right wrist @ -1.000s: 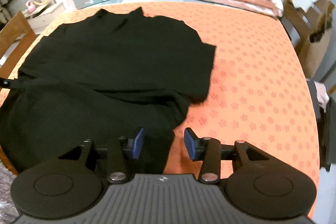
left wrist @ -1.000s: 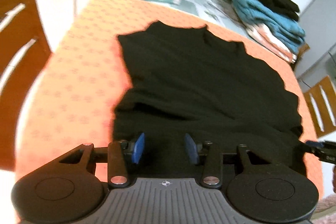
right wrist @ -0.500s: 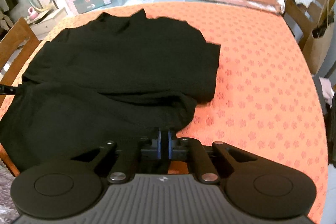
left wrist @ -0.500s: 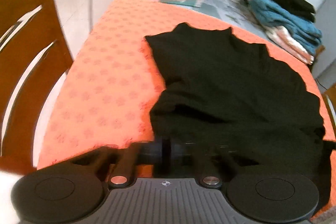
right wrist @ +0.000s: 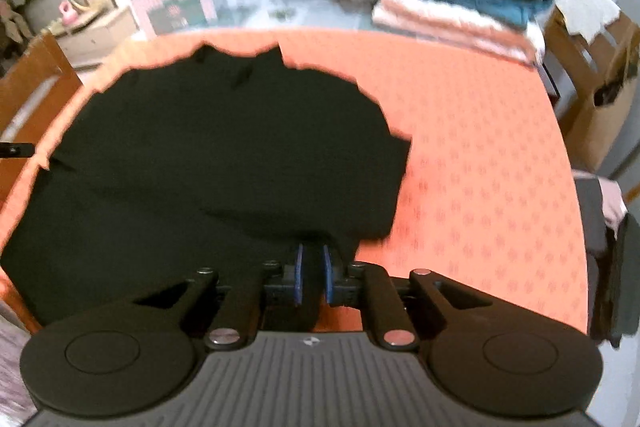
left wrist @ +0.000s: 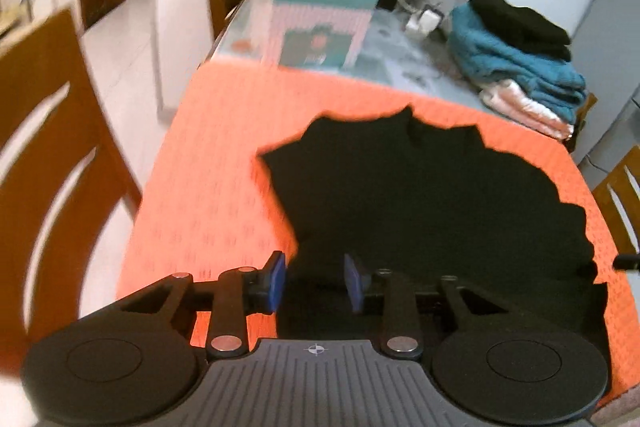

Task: Fold clothes
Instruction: 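Move both open grippers to the edge of the black sweatshirt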

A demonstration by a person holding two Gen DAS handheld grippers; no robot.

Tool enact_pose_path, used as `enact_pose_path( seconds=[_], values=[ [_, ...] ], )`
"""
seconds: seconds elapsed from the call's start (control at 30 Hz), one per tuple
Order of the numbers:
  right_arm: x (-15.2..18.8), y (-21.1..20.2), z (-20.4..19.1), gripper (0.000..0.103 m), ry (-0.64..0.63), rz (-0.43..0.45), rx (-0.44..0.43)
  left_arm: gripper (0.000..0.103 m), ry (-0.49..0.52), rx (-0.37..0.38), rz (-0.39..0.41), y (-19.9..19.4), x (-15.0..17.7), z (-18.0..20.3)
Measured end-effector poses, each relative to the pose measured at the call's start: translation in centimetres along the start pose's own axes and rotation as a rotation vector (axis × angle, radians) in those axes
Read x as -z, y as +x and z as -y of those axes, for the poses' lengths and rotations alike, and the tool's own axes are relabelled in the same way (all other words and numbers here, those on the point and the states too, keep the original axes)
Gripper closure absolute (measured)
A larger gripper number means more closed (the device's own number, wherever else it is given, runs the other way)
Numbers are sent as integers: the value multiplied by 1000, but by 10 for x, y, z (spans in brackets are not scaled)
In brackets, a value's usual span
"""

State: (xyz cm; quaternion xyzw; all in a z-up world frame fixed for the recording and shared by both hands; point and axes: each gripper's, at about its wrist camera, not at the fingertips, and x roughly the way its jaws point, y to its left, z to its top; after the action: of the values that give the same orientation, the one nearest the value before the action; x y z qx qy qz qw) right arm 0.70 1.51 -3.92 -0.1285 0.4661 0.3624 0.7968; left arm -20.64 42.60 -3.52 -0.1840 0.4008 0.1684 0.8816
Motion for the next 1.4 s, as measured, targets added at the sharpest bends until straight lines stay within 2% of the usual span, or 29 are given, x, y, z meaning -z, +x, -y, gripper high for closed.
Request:
enact_pose_path(
  seconds=[0.1, 0.33, 0.5, 0.8, 0.87, 0.97, 1.03, 1.17, 1.23, 1.27, 1.3, 1.4],
  values=[
    [-26, -4, 6, 90, -11, 28, -26, 68, 51, 11, 25, 6, -28, 7],
    [-92, 29, 20, 87, -59, 39, -52, 65, 160, 26, 32, 52, -93, 22],
    [-130, 72, 21, 82, -104, 8, -77, 63, 220, 63, -21, 97, -123, 34],
    [-179, 159, 3, 78, -204, -63, -132, 60, 354, 136, -135, 183, -149, 63],
    [-186, 172, -3, 75, -216, -68, -150, 60, 356, 164, -148, 195, -154, 69],
    [-196, 187, -10, 65, -216, -66, -178, 56, 342, 217, -162, 211, -163, 78],
    [-201, 196, -13, 64, -209, -70, -196, 54, 326, 248, -168, 219, -167, 84],
    [-210, 216, -16, 64, -202, -88, -228, 54, 297, 261, -167, 226, -170, 90],
    [-211, 224, -19, 69, -206, -107, -249, 54, 266, 264, -161, 223, -169, 88],
    [-212, 227, -20, 85, -208, -116, -259, 54, 252, 258, -157, 218, -169, 86],
    [-211, 228, -23, 93, -217, -117, -271, 54, 238, 252, -152, 214, -169, 84],
    [-209, 211, -28, 94, -241, -72, -288, 54, 141, 211, -108, 188, -168, 68]
  ],
)
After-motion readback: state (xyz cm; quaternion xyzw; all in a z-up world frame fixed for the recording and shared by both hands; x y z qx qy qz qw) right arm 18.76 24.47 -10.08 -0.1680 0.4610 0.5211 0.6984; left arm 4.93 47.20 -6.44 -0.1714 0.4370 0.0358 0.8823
